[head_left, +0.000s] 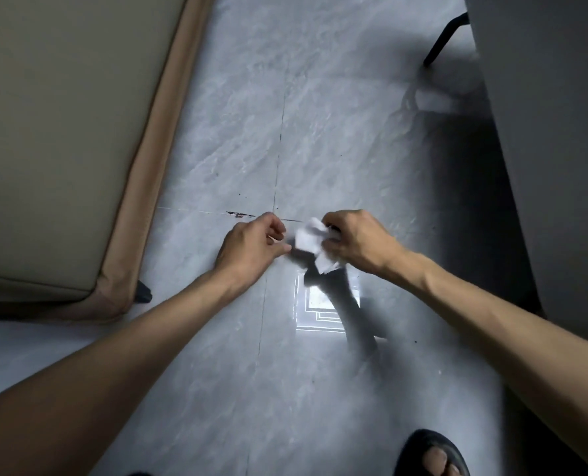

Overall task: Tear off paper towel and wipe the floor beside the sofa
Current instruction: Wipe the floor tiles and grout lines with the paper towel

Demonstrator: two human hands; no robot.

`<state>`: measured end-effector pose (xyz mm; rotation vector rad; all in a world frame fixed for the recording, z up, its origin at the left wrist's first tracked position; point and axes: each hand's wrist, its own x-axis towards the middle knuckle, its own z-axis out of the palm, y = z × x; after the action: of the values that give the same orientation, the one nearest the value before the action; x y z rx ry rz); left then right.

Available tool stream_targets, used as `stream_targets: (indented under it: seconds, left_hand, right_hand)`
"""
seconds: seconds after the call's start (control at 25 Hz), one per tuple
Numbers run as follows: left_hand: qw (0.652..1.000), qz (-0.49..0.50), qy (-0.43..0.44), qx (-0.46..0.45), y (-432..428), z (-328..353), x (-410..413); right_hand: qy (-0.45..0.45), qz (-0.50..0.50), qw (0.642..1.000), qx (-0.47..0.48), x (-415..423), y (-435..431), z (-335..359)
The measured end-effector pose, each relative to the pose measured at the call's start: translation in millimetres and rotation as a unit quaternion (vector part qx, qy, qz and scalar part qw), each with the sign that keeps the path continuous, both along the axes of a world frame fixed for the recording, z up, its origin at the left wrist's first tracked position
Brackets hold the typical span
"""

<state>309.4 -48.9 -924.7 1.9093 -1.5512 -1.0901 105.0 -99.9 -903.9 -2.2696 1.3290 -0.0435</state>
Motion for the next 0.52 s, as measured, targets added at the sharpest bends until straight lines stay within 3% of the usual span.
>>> stream_targets:
  seconds: [0.08, 0.16, 0.28, 0.36, 0.44, 0.52]
  left_hand:
    - [0.993, -0.086, -0.080, -0.015, 6, -5, -14]
    - [0.983, -0.143, -0.108, -0.040, 11, -7, -32]
    - [0.978, -0.159, -0.118, -0.059, 13, -12, -49]
    - [0.977, -0.155, -0.131, -0.064, 16, -17, -46]
    - [0.975, -0.151, -0.145, -0.075, 16, -23, -39]
    - [0.971, -0.159, -0.163, -0.074, 18, -29, -33]
  right_hand:
    - [0.029, -0.138, 0.985, -0.103, -55, 5, -10]
    - [0.063, -0.269, 0.946, -0.168, -114, 15, -21]
    - [-0.058, -0.463, 0.878, -0.110, -154, 17, -41]
    - [-0.130, -0.521, 0.840, -0.083, -147, 3, -53]
    - [-0.217, -0.601, 0.766, -0.065, -136, -16, -62]
    - [-0.187, -0.590, 0.783, -0.063, -121, -17, -64]
